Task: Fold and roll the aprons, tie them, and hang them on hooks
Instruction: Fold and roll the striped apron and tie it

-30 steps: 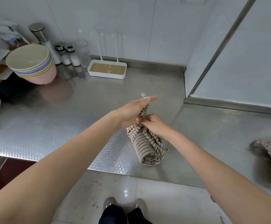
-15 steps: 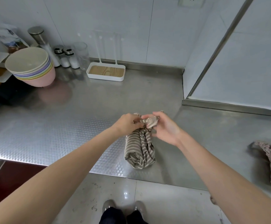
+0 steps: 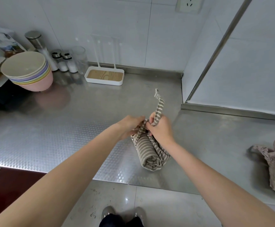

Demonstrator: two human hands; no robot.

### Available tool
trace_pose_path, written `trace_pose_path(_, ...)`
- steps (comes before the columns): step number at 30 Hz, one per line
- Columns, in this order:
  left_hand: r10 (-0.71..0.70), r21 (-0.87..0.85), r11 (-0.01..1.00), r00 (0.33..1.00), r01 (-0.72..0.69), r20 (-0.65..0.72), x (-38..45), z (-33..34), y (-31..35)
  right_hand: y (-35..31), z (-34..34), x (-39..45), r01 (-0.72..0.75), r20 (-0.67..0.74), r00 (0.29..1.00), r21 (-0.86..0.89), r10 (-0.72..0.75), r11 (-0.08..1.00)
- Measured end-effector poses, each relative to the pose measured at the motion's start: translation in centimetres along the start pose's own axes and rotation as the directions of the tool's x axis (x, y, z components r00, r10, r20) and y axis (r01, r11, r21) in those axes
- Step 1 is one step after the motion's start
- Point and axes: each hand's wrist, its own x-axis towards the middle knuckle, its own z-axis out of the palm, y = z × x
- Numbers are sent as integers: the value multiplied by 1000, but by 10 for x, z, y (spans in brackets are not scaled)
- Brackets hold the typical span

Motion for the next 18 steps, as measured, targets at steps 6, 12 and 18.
trace_pose_path(6,-61,-28,998,990,58,-123,5,9,9,-10,-15,1,-54,230,972,49,42,997)
trace_pose_path(12,77,122,991,958,-45,-277,15,3,1,-26,-24,1,-116,276,956,36,102,993)
trace_pose_path(18,95,153,987,947,-49,-307,20,2,-9,-31,-28,2,-171,393,906,1,157,985)
